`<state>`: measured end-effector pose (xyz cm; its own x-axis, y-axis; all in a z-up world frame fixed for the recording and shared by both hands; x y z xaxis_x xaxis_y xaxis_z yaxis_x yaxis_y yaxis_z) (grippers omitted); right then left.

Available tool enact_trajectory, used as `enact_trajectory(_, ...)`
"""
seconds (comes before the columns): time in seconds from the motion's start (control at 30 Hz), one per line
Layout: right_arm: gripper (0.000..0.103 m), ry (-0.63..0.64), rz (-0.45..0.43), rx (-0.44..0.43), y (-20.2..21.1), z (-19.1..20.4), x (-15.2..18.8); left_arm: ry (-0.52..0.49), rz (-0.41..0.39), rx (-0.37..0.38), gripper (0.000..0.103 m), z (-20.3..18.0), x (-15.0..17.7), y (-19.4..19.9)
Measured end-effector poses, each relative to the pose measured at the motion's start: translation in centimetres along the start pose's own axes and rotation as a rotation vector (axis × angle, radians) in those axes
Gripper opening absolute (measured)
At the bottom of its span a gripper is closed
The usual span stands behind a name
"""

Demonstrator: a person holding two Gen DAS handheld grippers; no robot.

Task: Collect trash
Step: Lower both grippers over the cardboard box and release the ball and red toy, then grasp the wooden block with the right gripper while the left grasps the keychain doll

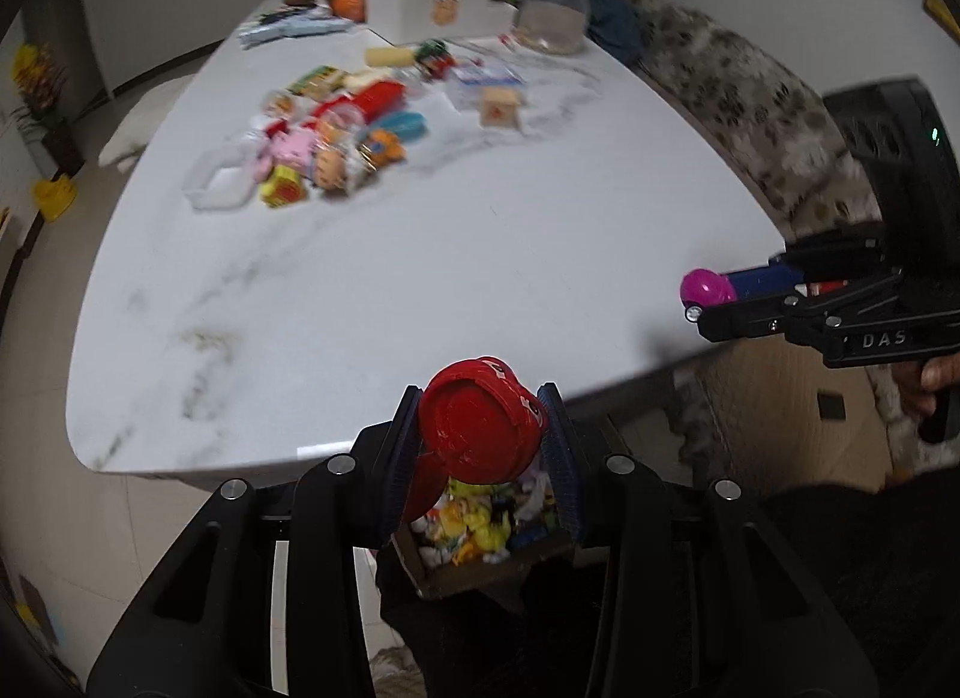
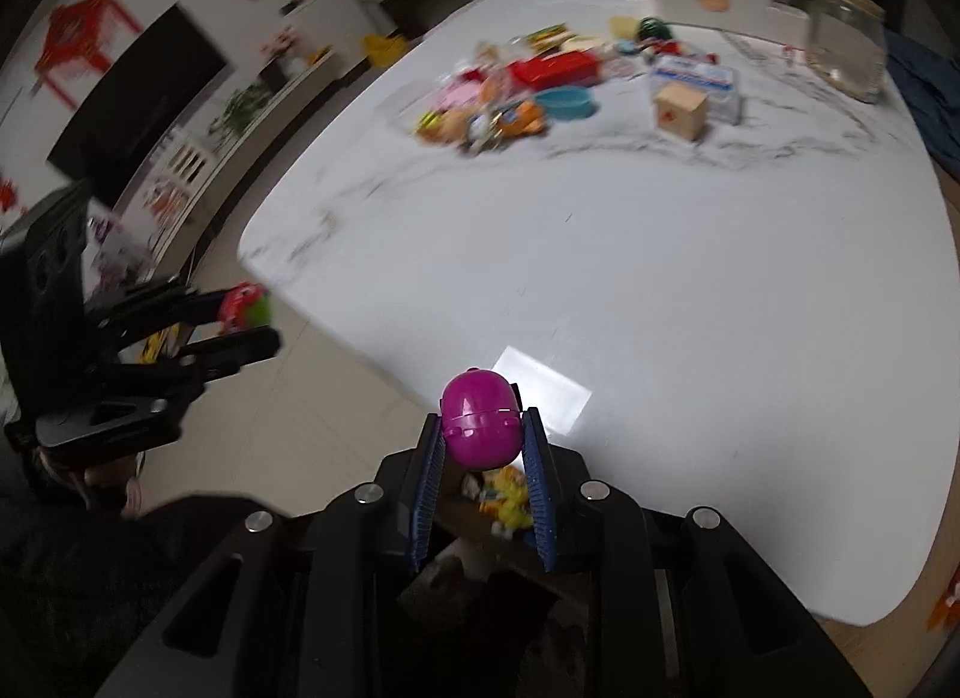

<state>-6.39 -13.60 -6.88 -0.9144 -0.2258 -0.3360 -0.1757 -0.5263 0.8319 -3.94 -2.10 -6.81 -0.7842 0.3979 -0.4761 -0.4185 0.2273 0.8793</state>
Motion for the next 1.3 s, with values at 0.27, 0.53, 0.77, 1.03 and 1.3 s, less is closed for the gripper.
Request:
enact_trajectory(0.27,0.061,0.045,0.122,-0.026,-3.3,0.0,5.3,-0.070,0.092,0.012,0.087,-3.0,4.8,-2.1)
enact_trajectory(0.53,0.060,0.025,-0.016,0.028,-1.1,-3.1,-0.4,0.025,0.105,-0.019,0.087,-0.4,3.3,-2.9)
enact_trajectory(0.77,0.061,-0.178,-0.245,0.174,-0.6,-10.5,-12.1,0.168,0.064,-0.072,0.087,4.7,-1.3,-3.6)
enact_trajectory(1.03,0.064,-0.357,-0.275,0.294,-5.4,-15.9,-20.5,0.217,0.036,-0.131,0.087,10.4,-4.9,-5.5)
enact_trajectory(1.3,0.038,-0.391,-0.247,0.383,-8.3,-18.4,-22.6,0.158,0.006,-0.113,0.087,12.4,-8.9,-8.2)
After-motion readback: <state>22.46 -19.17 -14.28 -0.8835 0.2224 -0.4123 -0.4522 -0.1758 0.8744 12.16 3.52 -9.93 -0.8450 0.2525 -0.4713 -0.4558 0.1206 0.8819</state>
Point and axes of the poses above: each gripper's, at about its wrist camera, not at the fingertips, and y roughly against the way its jaws point, z to its left, x to its underside, the point moved 9 cm from there along -y, roughly the way its jaws point, and after that the axes turned 8 degrees about -x, right-handed, at the moved point
